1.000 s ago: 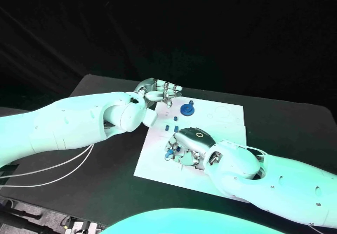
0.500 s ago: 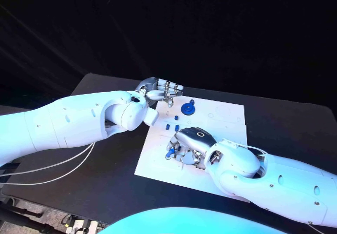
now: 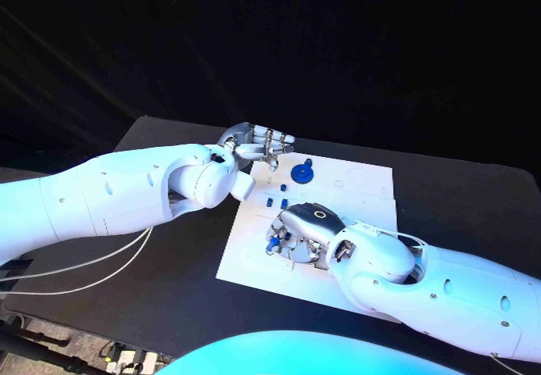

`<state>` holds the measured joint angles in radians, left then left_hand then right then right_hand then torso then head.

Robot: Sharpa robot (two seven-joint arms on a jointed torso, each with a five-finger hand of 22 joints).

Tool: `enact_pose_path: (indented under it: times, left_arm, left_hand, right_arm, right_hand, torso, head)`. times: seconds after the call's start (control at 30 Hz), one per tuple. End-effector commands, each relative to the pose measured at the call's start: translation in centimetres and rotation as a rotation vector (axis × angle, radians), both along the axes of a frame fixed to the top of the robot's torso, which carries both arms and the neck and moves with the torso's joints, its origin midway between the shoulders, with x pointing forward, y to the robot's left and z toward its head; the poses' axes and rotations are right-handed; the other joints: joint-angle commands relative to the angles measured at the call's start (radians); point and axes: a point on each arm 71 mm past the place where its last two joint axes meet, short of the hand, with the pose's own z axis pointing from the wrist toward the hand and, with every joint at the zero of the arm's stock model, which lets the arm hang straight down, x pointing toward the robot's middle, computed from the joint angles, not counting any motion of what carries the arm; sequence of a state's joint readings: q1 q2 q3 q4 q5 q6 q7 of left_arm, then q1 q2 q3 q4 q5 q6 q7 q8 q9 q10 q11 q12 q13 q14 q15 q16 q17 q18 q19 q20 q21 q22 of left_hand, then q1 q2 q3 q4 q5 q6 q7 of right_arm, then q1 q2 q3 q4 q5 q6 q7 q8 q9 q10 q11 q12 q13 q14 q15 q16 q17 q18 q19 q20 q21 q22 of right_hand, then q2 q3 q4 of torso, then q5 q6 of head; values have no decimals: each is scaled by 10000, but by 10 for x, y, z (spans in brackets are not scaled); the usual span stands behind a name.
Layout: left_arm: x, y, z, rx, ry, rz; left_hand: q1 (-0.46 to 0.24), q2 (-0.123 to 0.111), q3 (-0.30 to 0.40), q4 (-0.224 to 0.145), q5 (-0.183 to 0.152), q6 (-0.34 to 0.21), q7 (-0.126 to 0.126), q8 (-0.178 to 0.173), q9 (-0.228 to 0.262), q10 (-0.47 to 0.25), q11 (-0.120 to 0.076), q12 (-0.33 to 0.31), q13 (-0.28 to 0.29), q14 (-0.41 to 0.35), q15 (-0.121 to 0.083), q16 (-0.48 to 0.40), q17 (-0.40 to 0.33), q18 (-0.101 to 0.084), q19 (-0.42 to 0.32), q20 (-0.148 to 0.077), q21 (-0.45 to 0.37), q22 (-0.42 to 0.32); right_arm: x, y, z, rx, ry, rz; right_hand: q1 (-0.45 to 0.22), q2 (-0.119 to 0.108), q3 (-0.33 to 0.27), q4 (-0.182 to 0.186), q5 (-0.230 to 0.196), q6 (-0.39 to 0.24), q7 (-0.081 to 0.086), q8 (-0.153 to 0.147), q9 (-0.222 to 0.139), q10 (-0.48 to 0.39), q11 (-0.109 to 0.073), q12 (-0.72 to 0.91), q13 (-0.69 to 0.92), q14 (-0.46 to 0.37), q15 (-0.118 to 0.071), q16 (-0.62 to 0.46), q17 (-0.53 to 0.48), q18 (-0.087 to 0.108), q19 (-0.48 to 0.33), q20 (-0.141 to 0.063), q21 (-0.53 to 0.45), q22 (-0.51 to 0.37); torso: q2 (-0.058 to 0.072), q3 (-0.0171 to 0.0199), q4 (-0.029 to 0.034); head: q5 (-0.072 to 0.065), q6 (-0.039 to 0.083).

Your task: Assemble the parts on the task board

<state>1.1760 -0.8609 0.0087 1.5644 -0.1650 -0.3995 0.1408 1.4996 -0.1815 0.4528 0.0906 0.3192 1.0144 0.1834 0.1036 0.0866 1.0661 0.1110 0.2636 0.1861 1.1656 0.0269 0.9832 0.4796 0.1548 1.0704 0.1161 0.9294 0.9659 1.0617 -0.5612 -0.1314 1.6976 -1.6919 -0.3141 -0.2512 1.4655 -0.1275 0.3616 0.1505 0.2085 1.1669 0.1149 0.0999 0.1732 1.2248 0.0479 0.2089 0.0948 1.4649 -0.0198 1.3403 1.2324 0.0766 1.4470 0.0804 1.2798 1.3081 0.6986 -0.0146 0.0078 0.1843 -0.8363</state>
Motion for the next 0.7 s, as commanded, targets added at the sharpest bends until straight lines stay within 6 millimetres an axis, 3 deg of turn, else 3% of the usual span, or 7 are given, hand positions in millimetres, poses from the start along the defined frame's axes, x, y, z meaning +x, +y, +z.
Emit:
enact_pose_path:
  times: [0.03, 0.7]
  left_arm:
    - [0, -2, 1, -86, 13, -180]
    - [-1, -1, 1, -78, 43, -191]
  left_hand:
    - [11, 114, -23, -57, 8, -55, 5, -28, -13, -57, 4, 57, 14, -44, 1, -58, -10, 137, -86, -14, -66, -6]
    - [3, 125, -16, -75, 3, -60, 10, -12, -18, -86, 10, 100, 20, -50, 7, -57, -26, 139, -99, -9, -66, 0]
  right_arm:
    - [-2, -2, -7, -509, 152, 89]
    - [-4, -3, -7, -569, 91, 106]
  right_hand:
    - [62, 40, 68, -19, 34, 51, 5, 27, 12, 5, 15, -65, -3, 446, -72, 47, -3, -164, 18, -10, -37, 1596]
    - [49, 36, 72, -22, 31, 55, 7, 28, 16, 12, 18, -71, -1, 446, -68, 52, 2, -165, 19, -8, -33, 1600]
  torso:
    - [-7, -5, 1]
    - [-3, -4, 3]
  head:
    - [16, -6]
    - [27, -7]
